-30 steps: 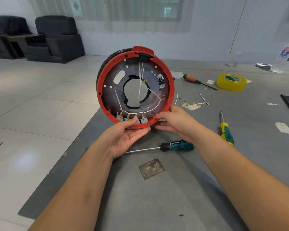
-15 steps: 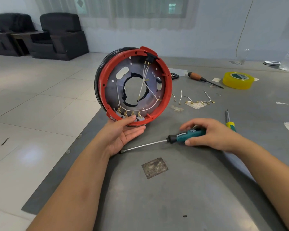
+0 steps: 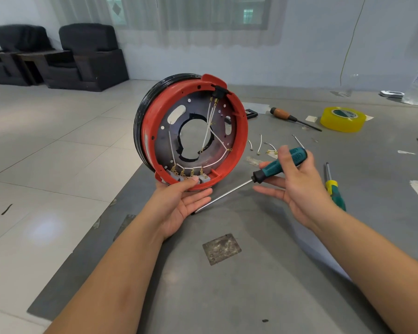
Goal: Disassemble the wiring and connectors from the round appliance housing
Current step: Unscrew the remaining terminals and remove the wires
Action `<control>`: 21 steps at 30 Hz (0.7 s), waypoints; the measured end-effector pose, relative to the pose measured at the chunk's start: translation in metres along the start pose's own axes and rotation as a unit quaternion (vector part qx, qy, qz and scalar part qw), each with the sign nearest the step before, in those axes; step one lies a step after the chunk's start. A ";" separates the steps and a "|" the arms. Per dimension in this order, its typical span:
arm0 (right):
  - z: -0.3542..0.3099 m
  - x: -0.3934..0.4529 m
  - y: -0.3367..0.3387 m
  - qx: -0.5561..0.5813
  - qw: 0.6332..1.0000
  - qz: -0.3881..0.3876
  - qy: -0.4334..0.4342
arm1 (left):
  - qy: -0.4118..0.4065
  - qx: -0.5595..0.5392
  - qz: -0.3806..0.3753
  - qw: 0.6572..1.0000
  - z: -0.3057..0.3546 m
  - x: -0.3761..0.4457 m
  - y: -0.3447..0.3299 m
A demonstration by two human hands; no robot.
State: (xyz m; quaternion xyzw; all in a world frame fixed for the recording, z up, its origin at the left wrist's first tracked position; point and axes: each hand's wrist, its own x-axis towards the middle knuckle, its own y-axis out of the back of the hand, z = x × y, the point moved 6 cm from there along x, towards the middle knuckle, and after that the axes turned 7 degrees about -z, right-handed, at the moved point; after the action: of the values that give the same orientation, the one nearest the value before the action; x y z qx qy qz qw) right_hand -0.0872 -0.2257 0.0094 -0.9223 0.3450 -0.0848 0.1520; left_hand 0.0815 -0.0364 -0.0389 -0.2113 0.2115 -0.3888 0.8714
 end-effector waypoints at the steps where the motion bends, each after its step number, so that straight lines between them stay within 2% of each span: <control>1: -0.001 0.004 -0.003 -0.008 1.000 0.002 0.003 | 0.000 -0.003 -0.002 1.000 0.000 0.000 0.000; 8: -0.019 0.027 -0.025 -0.021 0.995 -0.093 -0.005 | -0.026 -0.023 0.005 0.999 0.000 0.000 0.001; 12: -0.034 0.033 -0.038 -0.113 0.989 -0.078 0.056 | -0.041 -0.034 0.016 0.998 0.001 0.002 0.002; 15: -0.038 0.033 -0.045 -0.139 0.984 -0.059 0.092 | -0.049 -0.032 0.021 0.998 0.002 0.002 0.003; 18: -0.033 0.033 -0.047 -0.126 0.986 -0.059 0.093 | -0.052 -0.035 0.029 0.998 0.000 0.002 0.003; 21: -0.028 0.038 -0.043 -0.107 0.990 -0.072 0.057 | -0.058 -0.032 0.031 0.997 0.000 0.003 0.002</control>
State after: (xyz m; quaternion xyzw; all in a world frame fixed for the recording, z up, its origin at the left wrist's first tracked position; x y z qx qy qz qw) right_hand -0.0400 -0.2258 0.0523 -0.9494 0.2928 -0.1103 0.0263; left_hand 0.0846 -0.0368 -0.0402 -0.2545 0.1793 -0.3417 0.8867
